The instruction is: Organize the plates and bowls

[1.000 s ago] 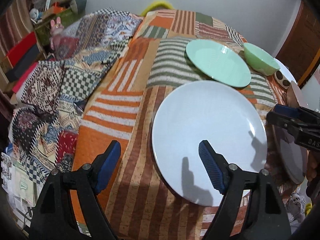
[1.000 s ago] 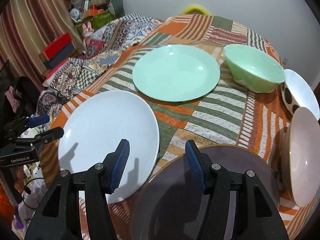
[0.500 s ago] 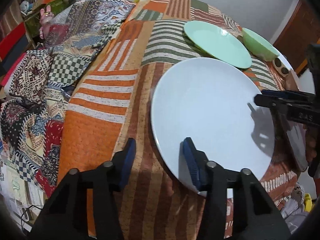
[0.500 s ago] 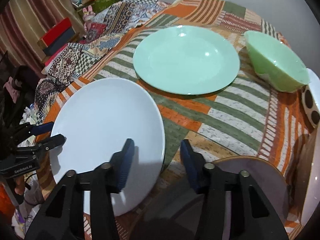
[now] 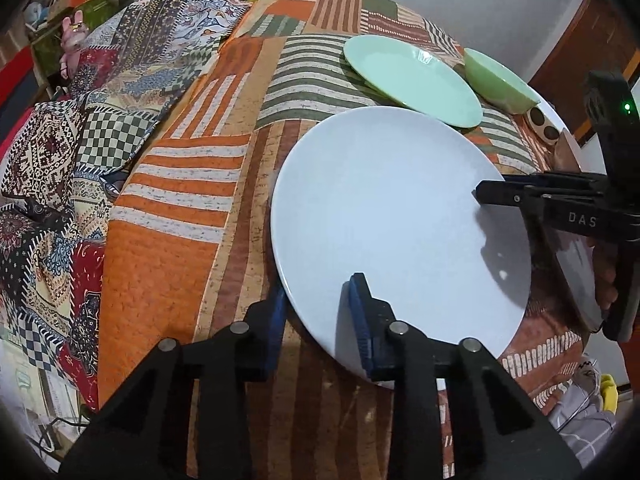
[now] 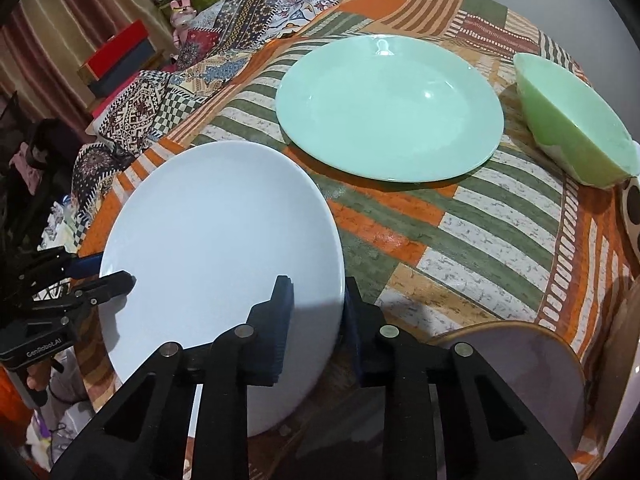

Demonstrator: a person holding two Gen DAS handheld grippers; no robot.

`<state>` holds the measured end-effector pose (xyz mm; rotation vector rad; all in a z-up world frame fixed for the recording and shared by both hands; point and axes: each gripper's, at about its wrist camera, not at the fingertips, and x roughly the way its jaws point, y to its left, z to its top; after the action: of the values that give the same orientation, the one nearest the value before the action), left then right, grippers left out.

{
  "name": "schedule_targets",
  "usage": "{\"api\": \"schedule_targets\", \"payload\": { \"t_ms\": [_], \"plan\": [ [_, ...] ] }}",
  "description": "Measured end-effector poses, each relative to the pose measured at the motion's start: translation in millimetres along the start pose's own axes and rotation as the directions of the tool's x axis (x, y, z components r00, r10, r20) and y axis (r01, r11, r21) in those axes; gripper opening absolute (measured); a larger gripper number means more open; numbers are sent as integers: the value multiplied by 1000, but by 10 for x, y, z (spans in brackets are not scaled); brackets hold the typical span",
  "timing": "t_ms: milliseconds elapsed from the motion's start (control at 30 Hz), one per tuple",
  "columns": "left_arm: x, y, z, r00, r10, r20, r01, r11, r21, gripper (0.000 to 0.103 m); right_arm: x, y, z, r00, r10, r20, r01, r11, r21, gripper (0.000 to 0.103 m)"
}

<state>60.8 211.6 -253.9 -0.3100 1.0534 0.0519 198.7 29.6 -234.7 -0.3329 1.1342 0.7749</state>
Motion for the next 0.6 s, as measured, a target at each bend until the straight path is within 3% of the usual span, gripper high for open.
{"api": "schedule_targets", "payload": {
  "t_ms": [600],
  "plan": [
    [-201,32,48,998,35,44,-32,997,-65,25,-215,84,-23,997,15,78,-17,1000,23,17]
  ]
}}
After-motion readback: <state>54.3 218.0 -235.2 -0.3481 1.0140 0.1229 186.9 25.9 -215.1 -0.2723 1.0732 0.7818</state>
